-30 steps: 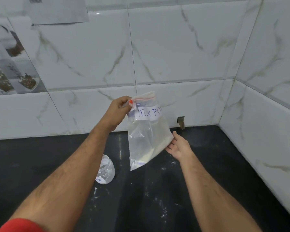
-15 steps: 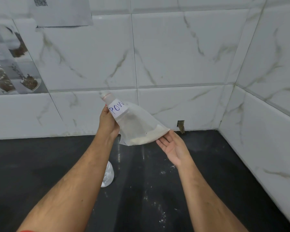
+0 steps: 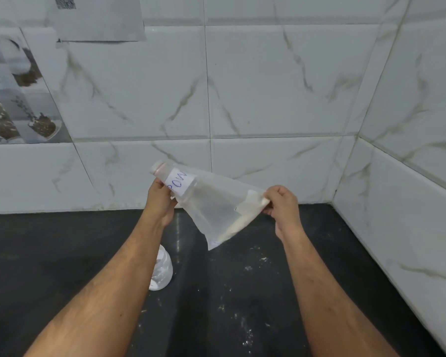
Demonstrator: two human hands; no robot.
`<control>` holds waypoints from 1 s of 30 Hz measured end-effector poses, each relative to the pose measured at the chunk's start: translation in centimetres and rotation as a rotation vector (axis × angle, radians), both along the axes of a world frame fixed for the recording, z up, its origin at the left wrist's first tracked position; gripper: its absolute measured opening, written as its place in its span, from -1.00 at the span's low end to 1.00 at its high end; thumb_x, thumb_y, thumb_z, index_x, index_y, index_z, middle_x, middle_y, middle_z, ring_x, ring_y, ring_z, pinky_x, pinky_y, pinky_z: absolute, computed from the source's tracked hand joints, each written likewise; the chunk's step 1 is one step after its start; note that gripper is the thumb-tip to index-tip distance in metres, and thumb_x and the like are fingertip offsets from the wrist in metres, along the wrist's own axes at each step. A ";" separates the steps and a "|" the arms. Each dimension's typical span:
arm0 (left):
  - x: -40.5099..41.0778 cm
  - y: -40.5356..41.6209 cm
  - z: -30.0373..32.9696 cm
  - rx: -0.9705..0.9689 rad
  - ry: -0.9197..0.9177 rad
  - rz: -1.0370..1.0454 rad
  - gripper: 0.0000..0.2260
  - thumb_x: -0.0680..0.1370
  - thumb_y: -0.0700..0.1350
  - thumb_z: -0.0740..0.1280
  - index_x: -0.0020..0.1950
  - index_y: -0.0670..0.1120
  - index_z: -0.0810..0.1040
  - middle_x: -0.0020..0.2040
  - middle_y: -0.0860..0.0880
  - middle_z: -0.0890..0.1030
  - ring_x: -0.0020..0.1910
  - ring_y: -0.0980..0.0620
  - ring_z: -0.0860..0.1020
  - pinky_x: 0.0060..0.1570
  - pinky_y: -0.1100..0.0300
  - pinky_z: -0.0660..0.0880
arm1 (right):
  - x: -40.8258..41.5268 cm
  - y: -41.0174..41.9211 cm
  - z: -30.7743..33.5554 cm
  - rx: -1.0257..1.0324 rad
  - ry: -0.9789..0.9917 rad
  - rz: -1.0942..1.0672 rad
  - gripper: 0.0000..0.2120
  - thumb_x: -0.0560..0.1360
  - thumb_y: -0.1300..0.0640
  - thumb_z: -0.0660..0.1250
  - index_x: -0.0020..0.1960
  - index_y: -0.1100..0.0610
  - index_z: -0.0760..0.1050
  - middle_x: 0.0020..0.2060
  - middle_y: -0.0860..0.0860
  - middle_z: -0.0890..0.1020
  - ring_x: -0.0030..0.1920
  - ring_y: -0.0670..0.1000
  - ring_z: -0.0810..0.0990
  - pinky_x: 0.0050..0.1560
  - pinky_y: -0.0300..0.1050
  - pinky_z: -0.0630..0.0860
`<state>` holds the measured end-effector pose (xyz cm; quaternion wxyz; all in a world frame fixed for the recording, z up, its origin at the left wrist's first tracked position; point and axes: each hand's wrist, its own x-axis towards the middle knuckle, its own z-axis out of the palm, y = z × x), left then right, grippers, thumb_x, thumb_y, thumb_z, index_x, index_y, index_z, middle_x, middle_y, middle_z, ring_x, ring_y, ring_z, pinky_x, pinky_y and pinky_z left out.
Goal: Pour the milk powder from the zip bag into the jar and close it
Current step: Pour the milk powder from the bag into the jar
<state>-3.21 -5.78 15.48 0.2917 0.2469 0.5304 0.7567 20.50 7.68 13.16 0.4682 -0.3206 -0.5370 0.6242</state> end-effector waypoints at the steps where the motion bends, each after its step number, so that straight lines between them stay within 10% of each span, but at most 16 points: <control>1: -0.2 -0.2 -0.5 -0.007 -0.003 -0.004 -0.79 0.65 -0.25 0.14 0.10 -0.07 0.55 -0.03 -0.07 0.63 -0.09 -0.03 0.56 -0.07 0.08 0.47 | -0.1 0.1 0.6 0.072 -0.050 0.005 -0.72 0.41 0.27 0.30 -0.41 0.00 0.45 -0.41 -0.10 0.49 -0.28 -0.03 0.45 -0.31 -0.17 0.43; 8: 0.3 -0.4 -2.1 0.027 0.006 -0.071 -0.81 0.65 -0.27 0.13 0.06 -0.14 0.53 -0.05 -0.12 0.64 -0.06 -0.08 0.59 -0.03 0.03 0.52 | -0.9 0.0 2.2 0.372 -0.246 0.006 -0.89 0.31 0.15 0.27 -0.34 0.18 0.45 -0.47 -0.13 0.44 -0.39 -0.15 0.36 -0.35 -0.30 0.34; 22: 0.7 -0.2 -2.3 0.079 -0.113 -0.065 -0.85 0.66 -0.22 0.15 0.09 -0.18 0.51 0.01 -0.16 0.58 -0.03 -0.09 0.57 0.03 0.02 0.50 | 0.0 0.2 2.3 0.256 -0.323 0.128 -0.80 0.45 0.39 0.35 -0.06 0.13 0.63 -0.51 -0.12 0.52 -0.46 -0.13 0.50 -0.36 -0.24 0.55; 30: 1.0 -0.3 -1.6 0.126 -0.141 -0.142 -0.82 0.59 -0.21 0.24 -0.18 -0.04 0.51 -0.23 -0.05 0.52 -0.23 -0.03 0.51 -0.17 0.07 0.44 | 0.0 -0.3 1.3 0.290 -0.421 0.166 -0.73 0.42 0.32 0.32 -0.37 0.04 0.47 -0.45 -0.15 0.47 -0.38 -0.14 0.38 -0.27 -0.24 0.35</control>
